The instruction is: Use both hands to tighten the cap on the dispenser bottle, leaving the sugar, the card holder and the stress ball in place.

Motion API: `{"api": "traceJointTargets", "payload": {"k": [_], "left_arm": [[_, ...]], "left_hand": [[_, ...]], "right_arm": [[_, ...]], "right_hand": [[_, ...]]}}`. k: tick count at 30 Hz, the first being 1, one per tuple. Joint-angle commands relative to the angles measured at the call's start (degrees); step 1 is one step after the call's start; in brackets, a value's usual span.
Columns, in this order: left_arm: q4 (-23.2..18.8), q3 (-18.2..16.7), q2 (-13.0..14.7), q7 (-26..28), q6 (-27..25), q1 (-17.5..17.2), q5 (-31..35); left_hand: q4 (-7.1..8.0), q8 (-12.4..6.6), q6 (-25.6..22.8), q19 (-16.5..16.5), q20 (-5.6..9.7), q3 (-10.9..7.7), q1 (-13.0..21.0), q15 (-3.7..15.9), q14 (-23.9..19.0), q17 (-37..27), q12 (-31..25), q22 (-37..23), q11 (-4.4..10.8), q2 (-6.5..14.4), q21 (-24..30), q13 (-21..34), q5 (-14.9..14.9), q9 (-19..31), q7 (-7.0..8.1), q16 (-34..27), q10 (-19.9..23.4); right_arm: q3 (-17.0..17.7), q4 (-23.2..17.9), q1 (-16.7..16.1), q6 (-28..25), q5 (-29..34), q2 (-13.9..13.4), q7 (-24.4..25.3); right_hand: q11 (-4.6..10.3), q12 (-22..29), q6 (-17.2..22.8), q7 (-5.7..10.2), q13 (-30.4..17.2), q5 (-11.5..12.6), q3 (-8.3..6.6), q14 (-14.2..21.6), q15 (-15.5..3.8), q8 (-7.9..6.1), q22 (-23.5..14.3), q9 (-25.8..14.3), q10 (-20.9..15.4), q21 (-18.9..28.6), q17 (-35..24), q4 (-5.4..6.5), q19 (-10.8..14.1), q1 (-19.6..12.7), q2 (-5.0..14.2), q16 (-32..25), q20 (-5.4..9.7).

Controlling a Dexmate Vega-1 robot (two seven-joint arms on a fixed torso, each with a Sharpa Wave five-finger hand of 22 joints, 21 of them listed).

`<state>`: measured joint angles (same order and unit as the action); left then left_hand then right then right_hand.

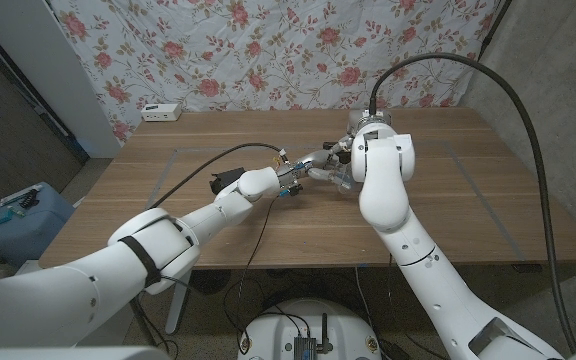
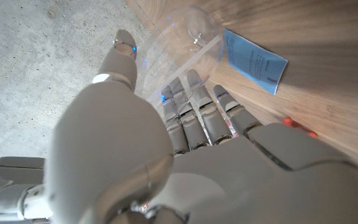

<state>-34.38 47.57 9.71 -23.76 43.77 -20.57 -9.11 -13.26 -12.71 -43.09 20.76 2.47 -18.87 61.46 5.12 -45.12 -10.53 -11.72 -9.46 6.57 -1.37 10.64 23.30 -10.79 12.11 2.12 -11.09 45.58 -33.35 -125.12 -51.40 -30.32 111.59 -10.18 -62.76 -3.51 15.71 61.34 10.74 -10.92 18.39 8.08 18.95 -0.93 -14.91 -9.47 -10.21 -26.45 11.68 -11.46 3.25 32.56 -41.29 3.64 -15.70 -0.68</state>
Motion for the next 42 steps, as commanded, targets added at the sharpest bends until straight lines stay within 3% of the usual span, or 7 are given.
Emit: {"api": "traceJointTargets", "payload": {"k": [1,22,23,25,27,29,42], "left_arm": [[3.46,0.2,-1.45,-0.57,1.26,1.31,-0.25],[8.33,0.71,-3.58,-0.93,2.21,3.34,-0.51],[8.39,0.74,-3.61,-0.9,2.22,3.36,-0.5],[8.34,0.76,-3.58,-0.9,2.22,3.34,-0.53],[8.05,0.78,-3.42,-0.87,2.26,3.23,-0.5],[7.58,0.76,-3.2,-0.87,2.22,3.03,-0.53],[1.06,0.46,-0.54,-0.17,0.55,0.52,-0.2]], "left_hand": [[4.34,-0.31,-5.95,0.29,2.72,-4.78,-2.49,3.66,-0.55,-0.08,-0.47,-0.12,-0.06,6.98,0.1,0.13,-0.28,0.16,1.23,-0.5,0.32],[4.32,-0.33,-6.02,0.36,2.58,-4.82,-2.5,3.63,-0.7,-0.07,-0.47,-0.12,-0.05,6.99,0.12,0.1,-0.29,0.16,1.38,-0.53,0.37],[4.32,-0.31,-5.99,0.38,2.57,-4.82,-2.5,3.65,-0.65,-0.08,-0.47,-0.12,-0.05,7.0,0.13,0.09,-0.29,0.16,1.36,-0.52,0.38],[4.35,-0.3,-5.97,0.36,2.55,-4.82,-2.52,3.59,-0.63,-0.1,-0.47,-0.12,-0.12,7.03,0.12,0.07,-0.29,0.16,1.32,-0.52,0.42],[4.32,-0.29,-5.93,0.37,2.51,-4.82,-2.49,3.59,-0.62,-0.11,-0.46,-0.12,-0.1,7.04,0.12,0.06,-0.29,0.16,1.31,-0.53,0.41],[4.3,-0.31,-5.98,0.36,2.5,-4.83,-2.47,3.6,-0.59,-0.1,-0.46,-0.12,-0.13,7.03,0.12,0.04,-0.3,0.16,1.26,-0.51,0.45],[4.33,-0.35,-6.1,0.41,2.45,-4.84,-2.54,3.53,-0.69,-0.09,-0.41,-0.12,-0.13,7.02,0.13,-0.07,-0.3,0.16,1.2,-0.53,0.47]], "right_arm": [[-0.86,2.36,0.51,0.78,3.53,0.9,1.54],[-1.62,4.75,0.74,0.37,5.52,0.49,5.91],[-1.66,4.78,0.69,0.37,5.61,0.4,6.11],[-1.67,4.81,0.6,0.28,5.54,0.4,6.37],[-1.74,4.91,0.5,0.07,5.74,0.45,6.7],[-1.82,4.84,0.37,0.03,5.77,0.35,7.13],[-2.07,3.98,-0.8,-0.32,5.91,0.5,9.09]], "right_hand": [[0.06,0.31,10.58,-5.18,-0.09,-0.13,0.56,1.09,-0.34,-0.61,-0.23,-0.36,-1.32,0.03,-0.09,0.11,0.78,0.13,0.09,-0.1,0.02],[0.57,0.26,19.74,-5.61,-0.01,-0.45,0.96,5.59,-2.51,-2.98,-0.31,-0.35,-6.62,0.1,-0.07,0.41,3.69,-0.12,1.25,-0.04,0.88],[0.81,0.1,20.28,-4.35,-0.01,-0.49,0.94,5.78,-2.52,-3.53,-0.32,-0.43,-6.81,0.05,-0.04,0.37,3.82,-0.28,1.43,0.11,1.01],[0.97,0.14,20.26,-4.53,0.0,-0.54,1.0,6.19,-2.85,-3.9,-0.33,-0.46,-7.42,0.08,-0.02,0.45,4.13,-0.23,1.56,0.15,0.98],[1.79,-0.01,20.41,-5.22,0.0,-0.59,1.03,6.52,-2.97,-4.59,-0.35,-0.55,-7.79,0.07,0.06,0.41,4.43,-0.34,1.7,0.32,0.73],[0.99,-0.12,20.48,-5.47,0.01,-0.64,1.07,6.93,-3.36,-5.17,-0.36,-0.58,-8.14,0.1,0.08,0.43,4.77,-0.36,1.82,0.39,0.76],[1.72,0.08,20.9,-6.11,0.03,-0.75,0.95,9.14,-4.25,-7.75,-0.4,-0.85,-10.67,-0.02,0.2,0.32,5.28,-0.76,2.57,0.36,1.06]]}}
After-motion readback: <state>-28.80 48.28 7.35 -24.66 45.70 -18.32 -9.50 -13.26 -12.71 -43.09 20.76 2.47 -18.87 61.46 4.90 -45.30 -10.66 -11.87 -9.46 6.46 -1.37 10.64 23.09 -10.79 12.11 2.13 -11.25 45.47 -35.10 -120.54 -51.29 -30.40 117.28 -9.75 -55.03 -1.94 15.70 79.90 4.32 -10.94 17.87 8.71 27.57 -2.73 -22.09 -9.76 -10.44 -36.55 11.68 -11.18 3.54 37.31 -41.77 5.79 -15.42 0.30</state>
